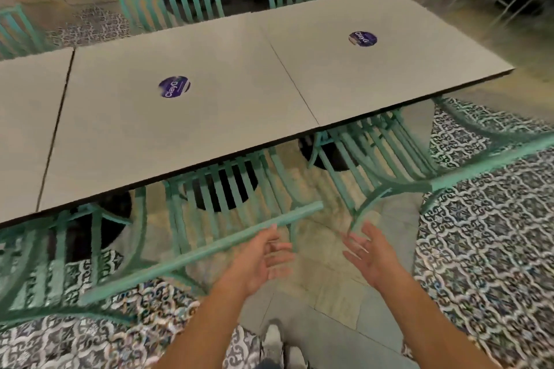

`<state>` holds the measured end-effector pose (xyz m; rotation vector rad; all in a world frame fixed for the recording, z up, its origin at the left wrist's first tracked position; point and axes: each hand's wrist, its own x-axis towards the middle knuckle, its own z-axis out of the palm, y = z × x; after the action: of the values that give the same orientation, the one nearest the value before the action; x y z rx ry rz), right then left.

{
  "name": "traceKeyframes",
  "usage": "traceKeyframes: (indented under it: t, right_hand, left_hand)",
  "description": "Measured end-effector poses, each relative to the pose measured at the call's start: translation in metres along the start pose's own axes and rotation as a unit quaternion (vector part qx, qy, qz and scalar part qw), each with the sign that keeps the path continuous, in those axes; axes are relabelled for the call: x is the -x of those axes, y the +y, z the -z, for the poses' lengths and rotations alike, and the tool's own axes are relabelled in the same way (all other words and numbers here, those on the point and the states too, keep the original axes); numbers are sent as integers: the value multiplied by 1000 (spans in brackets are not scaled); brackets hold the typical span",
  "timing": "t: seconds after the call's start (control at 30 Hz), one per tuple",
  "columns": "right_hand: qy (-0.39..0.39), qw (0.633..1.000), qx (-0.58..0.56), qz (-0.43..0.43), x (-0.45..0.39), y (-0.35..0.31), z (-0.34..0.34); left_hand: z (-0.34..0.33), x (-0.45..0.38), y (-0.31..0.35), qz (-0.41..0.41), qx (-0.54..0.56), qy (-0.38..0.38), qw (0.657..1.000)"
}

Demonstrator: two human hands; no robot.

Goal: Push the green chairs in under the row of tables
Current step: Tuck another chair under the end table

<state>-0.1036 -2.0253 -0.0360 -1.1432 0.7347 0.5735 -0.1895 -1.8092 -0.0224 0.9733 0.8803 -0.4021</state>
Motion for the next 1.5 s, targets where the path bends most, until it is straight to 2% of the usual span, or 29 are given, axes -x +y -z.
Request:
traceKeyframes:
  t: [0.27, 0.4, 0.5, 0.77, 0.83, 0.87, 0.9, 0.93, 0.97, 1.03, 1.13, 1.17, 1.2, 1.37, 1.43, 1.5]
  right_hand:
    - [76, 989, -106, 64, -3, -82, 110]
    - [86, 984, -130, 85, -23, -138, 166]
    - [72, 984, -134, 94, -43, -179, 206]
    - [49, 994, -72, 70, -74, -309, 338]
    - [64, 994, 10, 86, -88, -338, 357]
    - [86, 984, 103, 121, -93, -346, 361]
    - [113, 955, 216, 168, -102, -357, 366]
    - [127, 912, 325, 218, -111, -370, 369]
    - [121, 869, 404, 259, -122, -383, 371]
    - [87, 790, 514, 323, -148, -410, 371]
    - [46, 635, 649, 417, -187, -444, 365]
    - [29, 588, 683, 433, -201, -455, 364]
    - [3, 550, 717, 429, -215, -468, 362]
    - [-127, 441, 815, 353, -265, -499, 368]
    - [-164, 420, 823, 344, -277, -505, 374]
    - [-176, 412, 822, 350, -286, -510, 379]
  left_hand:
    - [-148, -29, 10, 41, -93, -81, 992]
    - [-237, -52, 3, 24, -126, -67, 990]
    - [-301, -70, -16, 25, -129, -83, 988]
    - [-474, -73, -51, 34, -75, -6, 997]
    - [-504, -81, -50, 22, -51, 29, 998]
    - [-512, -83, -49, 4, -49, 44, 998]
    - [-521, -88, -48, -29, -79, 60, 995]
    - [-528, -95, -47, -70, -158, 79, 982]
    - [-533, -104, -47, -116, -258, 101, 954]
    - [-542, -123, -44, -222, -435, 162, 858]
    - [-546, -151, -23, -355, -564, 213, 715]
    - [-544, -162, -15, -364, -591, 213, 687]
    - [-544, -173, -9, -354, -615, 208, 673]
    - [-531, -195, -2, -249, -721, 167, 625]
    - [-524, -198, -13, -225, -731, 176, 620]
    - [-516, -202, -23, -234, -712, 215, 626]
